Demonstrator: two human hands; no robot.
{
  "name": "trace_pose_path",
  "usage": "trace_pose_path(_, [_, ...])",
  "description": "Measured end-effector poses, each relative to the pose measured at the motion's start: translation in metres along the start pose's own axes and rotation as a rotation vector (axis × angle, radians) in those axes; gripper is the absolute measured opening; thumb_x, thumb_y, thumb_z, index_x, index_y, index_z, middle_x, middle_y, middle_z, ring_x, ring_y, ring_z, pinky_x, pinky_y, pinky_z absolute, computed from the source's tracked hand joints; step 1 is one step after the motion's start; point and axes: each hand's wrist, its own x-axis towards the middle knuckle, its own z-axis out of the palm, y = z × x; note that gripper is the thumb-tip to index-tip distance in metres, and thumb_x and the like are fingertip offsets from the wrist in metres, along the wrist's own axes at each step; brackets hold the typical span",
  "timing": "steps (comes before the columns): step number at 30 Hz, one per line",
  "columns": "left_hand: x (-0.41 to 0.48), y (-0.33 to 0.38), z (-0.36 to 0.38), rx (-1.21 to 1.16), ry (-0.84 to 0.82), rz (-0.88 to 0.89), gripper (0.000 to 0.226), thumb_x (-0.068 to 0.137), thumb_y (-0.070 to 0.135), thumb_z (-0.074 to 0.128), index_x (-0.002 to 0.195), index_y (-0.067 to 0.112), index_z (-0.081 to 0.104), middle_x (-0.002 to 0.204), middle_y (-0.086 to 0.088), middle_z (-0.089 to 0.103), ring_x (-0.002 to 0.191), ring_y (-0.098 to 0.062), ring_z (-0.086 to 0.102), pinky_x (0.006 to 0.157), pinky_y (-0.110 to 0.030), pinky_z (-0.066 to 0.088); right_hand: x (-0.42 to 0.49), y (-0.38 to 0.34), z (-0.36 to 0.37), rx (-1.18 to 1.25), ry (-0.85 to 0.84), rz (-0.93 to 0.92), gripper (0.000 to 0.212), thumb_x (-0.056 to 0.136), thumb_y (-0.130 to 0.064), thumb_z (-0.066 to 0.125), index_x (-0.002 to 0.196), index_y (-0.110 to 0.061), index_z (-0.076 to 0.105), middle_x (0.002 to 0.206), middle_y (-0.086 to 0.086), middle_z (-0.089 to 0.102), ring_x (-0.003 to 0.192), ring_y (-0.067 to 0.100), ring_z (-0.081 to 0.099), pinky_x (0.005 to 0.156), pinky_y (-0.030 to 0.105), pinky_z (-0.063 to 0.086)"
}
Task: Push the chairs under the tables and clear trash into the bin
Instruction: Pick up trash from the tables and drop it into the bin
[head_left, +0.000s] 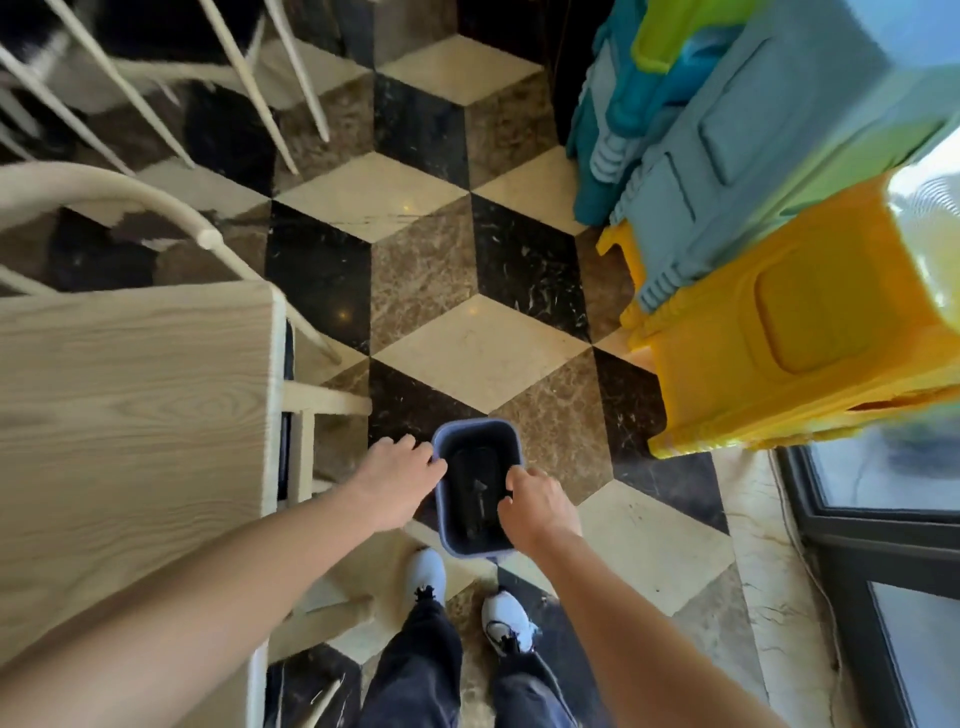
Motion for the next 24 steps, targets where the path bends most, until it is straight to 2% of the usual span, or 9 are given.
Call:
trace_pose_path(4, [-0.062,0.006,-0.019,-0.219,0.042,-0.265,0.033,0.096,0.015,0.05,0.129,0.014,0.044,0.117,-0.01,0.05,0.107,-0.029,0.05,0.078,-0.039,0.043,-0.027,-0.033,-0.021,-0.129,0.016,-0.176,0.026,0.101,-0.021,0.047,0.125,-0.015,0.053,0.122,0.008,0.055,0.113,0.031,0.055,0.081,0.042,0.054])
trace_pose_path(7, [-0.119,0.016,-0.024,-0.265,0.073,-0.355,0.031,0.096,0.019,0.053,0.126,0.013,0.046,0.117,-0.009,0.052,0.107,-0.03,0.052,0.082,-0.041,0.049,-0.058,-0.061,-0.035,-0.19,0.027,-0.297,0.034,0.1,-0.019,0.049,0.133,-0.014,0.054,0.129,0.01,0.057,0.117,0.032,0.055,0.082,0.041,0.053])
trace_pose_path(10, [-0.175,0.03,-0.025,-0.31,0.107,-0.478,0.026,0.096,0.021,0.053,0.121,0.014,0.049,0.116,-0.009,0.053,0.106,-0.029,0.054,0.077,-0.04,0.045,-0.091,-0.087,-0.041,-0.268,0.054,-0.413,0.03,0.099,-0.02,0.048,0.127,-0.014,0.055,0.126,0.01,0.056,0.115,0.032,0.056,0.086,0.043,0.054])
trace_pose_path(15, [-0.266,0.045,-0.02,-0.419,0.159,-0.714,0.034,0.097,0.022,0.053,0.129,0.014,0.051,0.125,-0.01,0.053,0.112,-0.03,0.054,0.084,-0.042,0.048,-0.15,-0.137,-0.034,-0.377,0.049,-0.565,0.031,0.101,-0.02,0.045,0.13,-0.016,0.053,0.129,0.007,0.051,0.116,0.03,0.054,0.093,0.041,0.051])
trace_pose_path(21, [-0.377,0.058,0.044,-0.58,0.229,-0.997,0.038,0.099,0.026,0.049,0.136,0.017,0.043,0.129,-0.008,0.049,0.112,-0.027,0.051,0.079,-0.036,0.042,-0.22,-0.205,0.017,-0.533,0.062,-0.743,0.031,0.101,-0.021,0.044,0.131,-0.017,0.052,0.128,0.008,0.055,0.114,0.028,0.058,0.087,0.039,0.053])
trace_pose_path(24, [-0.441,0.072,0.09,-0.617,0.241,-1.098,0.039,0.1,0.029,0.05,0.136,0.018,0.042,0.128,-0.008,0.049,0.114,-0.028,0.051,0.082,-0.038,0.044,-0.255,-0.241,0.066,-0.638,0.033,-0.817,0.031,0.101,-0.023,0.043,0.131,-0.017,0.049,0.133,0.007,0.05,0.119,0.028,0.054,0.092,0.038,0.049])
